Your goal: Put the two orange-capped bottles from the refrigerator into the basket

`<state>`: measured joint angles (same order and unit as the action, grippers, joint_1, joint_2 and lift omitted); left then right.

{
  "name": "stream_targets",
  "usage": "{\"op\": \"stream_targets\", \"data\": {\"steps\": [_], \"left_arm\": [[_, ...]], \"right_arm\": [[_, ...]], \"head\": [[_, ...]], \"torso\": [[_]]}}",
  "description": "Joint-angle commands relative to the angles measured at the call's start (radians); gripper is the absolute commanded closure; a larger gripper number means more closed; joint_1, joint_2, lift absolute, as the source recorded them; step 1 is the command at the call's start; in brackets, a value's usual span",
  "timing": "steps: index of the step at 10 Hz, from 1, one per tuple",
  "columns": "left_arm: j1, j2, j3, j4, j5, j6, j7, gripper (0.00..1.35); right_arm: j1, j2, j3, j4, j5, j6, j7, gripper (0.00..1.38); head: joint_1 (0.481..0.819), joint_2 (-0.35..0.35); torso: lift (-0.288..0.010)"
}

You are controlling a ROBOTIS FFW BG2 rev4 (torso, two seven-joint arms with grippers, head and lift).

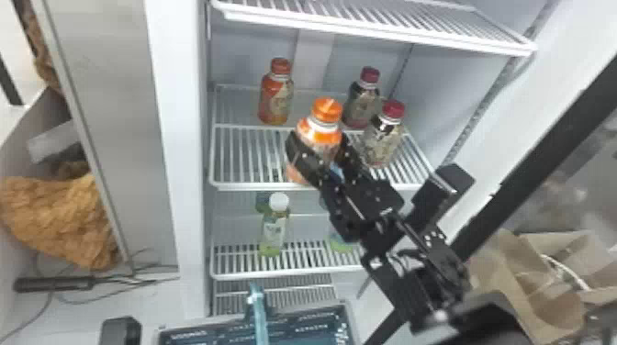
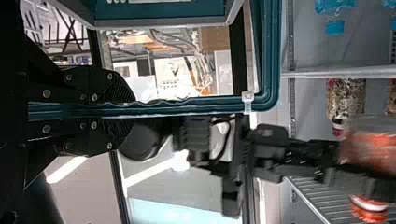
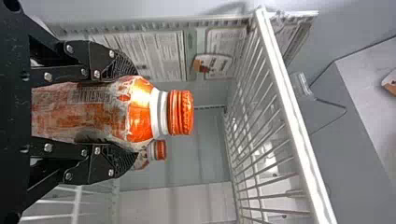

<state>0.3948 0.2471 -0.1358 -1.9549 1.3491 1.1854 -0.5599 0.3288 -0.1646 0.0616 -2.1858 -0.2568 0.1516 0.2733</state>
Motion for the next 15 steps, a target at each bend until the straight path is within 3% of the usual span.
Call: {"op": "stream_targets", "data": {"steps": [1,4,6,7,11,15], "left_arm": [[0.000,-0.002,0.004,0.000,-0.001,-0.002,0.000,1.21],[0.008,-0.003,0.016,0.000,-0.001,-0.002,-0.002,1.21],[0.010,-0.003,0.016,0.000,-0.001,-0.002,-0.002,1.21],[0.010,-0.002,0.014,0.000,-0.003,-0.002,-0.002,1.21],[0.003,0.000,0.008,0.000,-0.005,-0.002,-0.002,1.21],[0.000,0.001,0.006,0.000,-0.005,-0.002,0.000,1.21]], "right_arm": [[0.118,0.007,-0.048,-0.162,-0.012,0.140,0.027,0.88],[0.326,0.017,-0.137,-0.459,0.010,0.477,0.118,0.88],[0.371,0.025,-0.185,-0.545,0.045,0.683,0.188,0.88],[0.390,0.016,-0.187,-0.581,0.061,0.756,0.198,0.88],[0.336,-0.006,-0.201,-0.601,0.067,1.161,0.300,0.88],[0.272,-0.024,-0.175,-0.554,0.095,1.355,0.343,0.88]], "head": [[0.695,-0.292],[0.695,-0.321],[0.695,-0.344],[0.695,-0.350],[0.695,-0.350],[0.695,-0.350]], "torso": [[-0.040],[-0.040],[-0.040],[-0.040],[-0.040],[-0.040]]}}
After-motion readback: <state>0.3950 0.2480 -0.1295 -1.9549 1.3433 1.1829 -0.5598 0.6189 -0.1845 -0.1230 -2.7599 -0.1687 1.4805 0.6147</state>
